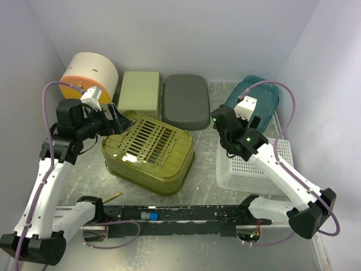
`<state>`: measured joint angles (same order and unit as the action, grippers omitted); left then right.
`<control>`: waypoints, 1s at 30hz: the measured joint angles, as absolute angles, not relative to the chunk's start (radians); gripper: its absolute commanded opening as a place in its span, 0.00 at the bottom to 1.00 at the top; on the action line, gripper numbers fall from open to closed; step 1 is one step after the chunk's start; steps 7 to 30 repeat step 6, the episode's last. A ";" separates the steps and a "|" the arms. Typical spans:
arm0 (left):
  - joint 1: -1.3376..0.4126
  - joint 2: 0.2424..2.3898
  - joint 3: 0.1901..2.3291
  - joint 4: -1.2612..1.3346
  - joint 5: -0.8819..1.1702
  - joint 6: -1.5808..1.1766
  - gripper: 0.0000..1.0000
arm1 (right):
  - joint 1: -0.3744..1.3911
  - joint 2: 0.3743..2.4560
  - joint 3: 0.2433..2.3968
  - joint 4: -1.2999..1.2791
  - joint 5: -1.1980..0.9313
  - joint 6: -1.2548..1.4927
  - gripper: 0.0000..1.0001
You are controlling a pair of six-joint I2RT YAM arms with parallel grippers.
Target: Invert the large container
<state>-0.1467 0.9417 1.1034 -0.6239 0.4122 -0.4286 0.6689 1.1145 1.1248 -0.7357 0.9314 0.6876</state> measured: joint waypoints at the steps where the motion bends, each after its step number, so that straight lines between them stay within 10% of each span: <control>1: -0.147 0.930 1.100 -0.614 0.410 -0.426 0.99 | 0.669 1.132 1.135 -0.752 0.939 0.700 1.00; 30: -0.147 0.912 1.093 -0.587 0.403 -0.419 0.99 | 0.669 1.216 1.171 -0.836 0.970 0.767 1.00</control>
